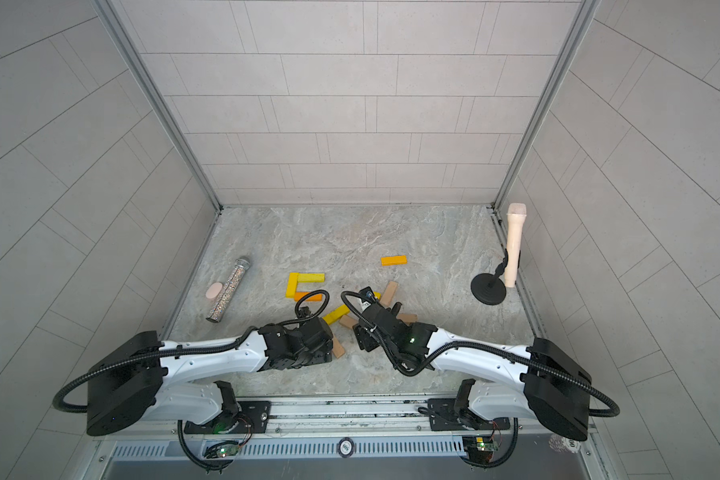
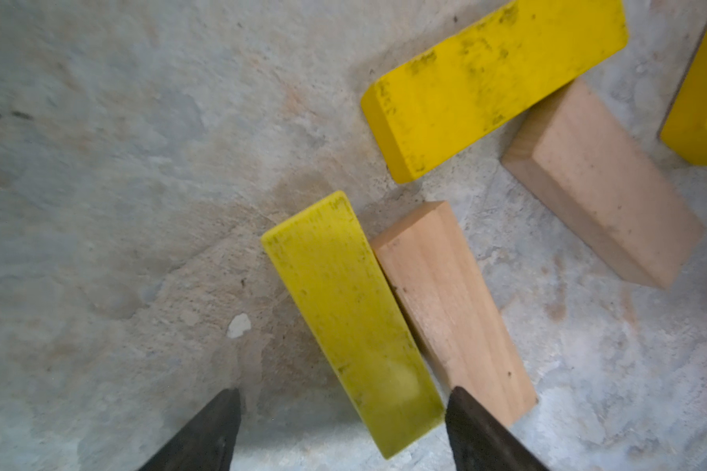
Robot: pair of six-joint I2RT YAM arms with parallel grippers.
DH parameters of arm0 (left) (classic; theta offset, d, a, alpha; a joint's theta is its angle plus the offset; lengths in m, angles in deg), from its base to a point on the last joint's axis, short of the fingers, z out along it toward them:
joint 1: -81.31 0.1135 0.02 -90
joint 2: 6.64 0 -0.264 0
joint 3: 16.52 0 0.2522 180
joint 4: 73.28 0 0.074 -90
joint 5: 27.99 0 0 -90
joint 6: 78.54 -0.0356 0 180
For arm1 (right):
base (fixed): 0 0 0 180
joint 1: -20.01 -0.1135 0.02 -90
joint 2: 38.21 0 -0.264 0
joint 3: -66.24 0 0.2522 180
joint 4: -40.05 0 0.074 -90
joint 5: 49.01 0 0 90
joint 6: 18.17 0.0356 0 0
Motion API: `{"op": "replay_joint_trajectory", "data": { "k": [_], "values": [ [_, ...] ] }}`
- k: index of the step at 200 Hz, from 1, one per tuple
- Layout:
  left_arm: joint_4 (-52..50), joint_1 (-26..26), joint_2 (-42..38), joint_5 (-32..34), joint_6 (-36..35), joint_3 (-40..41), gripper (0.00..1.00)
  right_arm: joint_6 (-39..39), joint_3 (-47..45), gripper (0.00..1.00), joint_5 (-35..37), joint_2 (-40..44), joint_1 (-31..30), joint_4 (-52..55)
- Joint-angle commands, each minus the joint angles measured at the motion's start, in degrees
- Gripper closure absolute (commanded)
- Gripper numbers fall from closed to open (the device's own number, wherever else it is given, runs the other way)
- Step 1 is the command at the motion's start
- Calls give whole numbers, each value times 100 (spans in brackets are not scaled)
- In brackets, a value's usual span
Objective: Assemble the number 8 with building blocks
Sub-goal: Adjust the building block at the center of the board.
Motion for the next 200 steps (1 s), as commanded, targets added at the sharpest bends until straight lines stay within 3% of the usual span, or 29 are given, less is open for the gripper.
{"op": "replay_joint_trajectory", "data": {
  "k": [1, 43, 72, 141, 200],
  "values": [
    [103, -35, 254, 4, 167, -31, 17, 126, -53, 27, 133, 53, -13, 1],
    [15, -5, 506, 129, 267, -178, 17, 139, -53, 27, 126, -6, -18, -43],
    [-335, 56, 621, 243, 162, -369, 24, 140, -58, 28, 149, -35, -12, -43],
    [-786, 661, 134, 95, -406, -164, 35, 139, -37, 28, 211, -30, -15, -17],
    [-1056, 848, -280, 42, -829, -116, 35, 171, 38, 29, 228, -93, -7, 15]
  ]
}}
